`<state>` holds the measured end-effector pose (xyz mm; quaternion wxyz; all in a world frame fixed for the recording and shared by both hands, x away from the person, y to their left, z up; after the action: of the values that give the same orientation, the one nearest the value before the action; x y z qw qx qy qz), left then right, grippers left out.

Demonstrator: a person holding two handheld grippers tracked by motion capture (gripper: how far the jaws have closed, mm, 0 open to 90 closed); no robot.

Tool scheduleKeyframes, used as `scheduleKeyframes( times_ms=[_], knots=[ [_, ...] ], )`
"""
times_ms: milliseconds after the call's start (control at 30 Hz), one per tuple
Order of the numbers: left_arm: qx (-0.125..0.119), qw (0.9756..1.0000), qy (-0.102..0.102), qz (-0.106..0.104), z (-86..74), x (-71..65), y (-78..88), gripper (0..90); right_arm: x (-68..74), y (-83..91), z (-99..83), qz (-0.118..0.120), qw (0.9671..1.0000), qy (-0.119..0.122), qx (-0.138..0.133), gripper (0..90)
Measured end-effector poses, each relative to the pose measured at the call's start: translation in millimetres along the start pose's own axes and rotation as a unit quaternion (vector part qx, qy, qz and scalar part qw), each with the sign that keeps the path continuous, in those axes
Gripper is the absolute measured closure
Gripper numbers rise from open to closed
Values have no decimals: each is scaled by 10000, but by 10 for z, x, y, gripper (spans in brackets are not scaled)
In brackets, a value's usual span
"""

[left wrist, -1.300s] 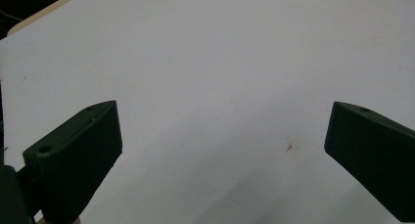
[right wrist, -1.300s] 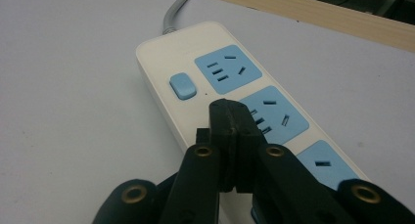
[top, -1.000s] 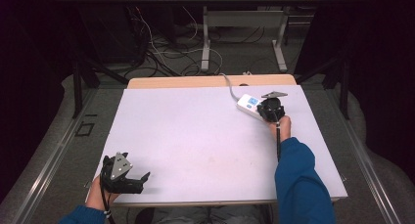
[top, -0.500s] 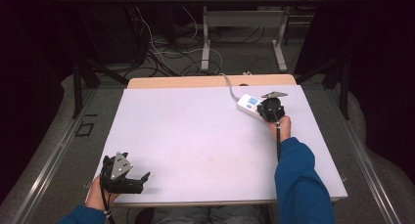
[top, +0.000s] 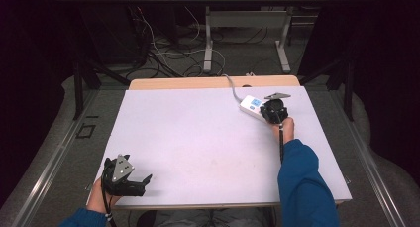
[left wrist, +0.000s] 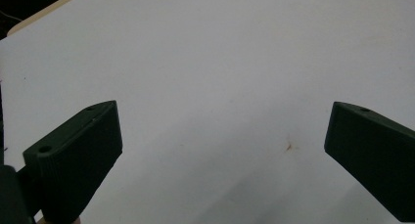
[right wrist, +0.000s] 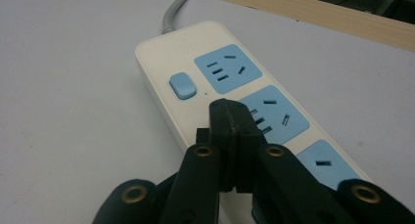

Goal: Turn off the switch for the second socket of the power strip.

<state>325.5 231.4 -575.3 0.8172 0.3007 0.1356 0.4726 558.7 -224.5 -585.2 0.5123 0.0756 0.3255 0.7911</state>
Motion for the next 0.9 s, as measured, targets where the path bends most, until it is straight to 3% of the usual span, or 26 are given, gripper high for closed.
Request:
scheduleKeyframes(
  times_ms=[900],
  knots=[
    [-8,10000,-2,0,0,0,0,7,-4,-4,-10,40,10000,23,-9,900]
  ],
)
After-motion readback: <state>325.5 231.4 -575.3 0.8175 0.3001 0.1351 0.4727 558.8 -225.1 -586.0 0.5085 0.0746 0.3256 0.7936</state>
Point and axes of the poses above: each handheld gripper's, and its own axes: y roughly backward along the jaws, z roughly out of its top, x roughly to its left, the point moved 7 cm from there along -y, roughly forward along the jaws, and after that the axes turned 12 degrees about y, right-handed, at the moved point
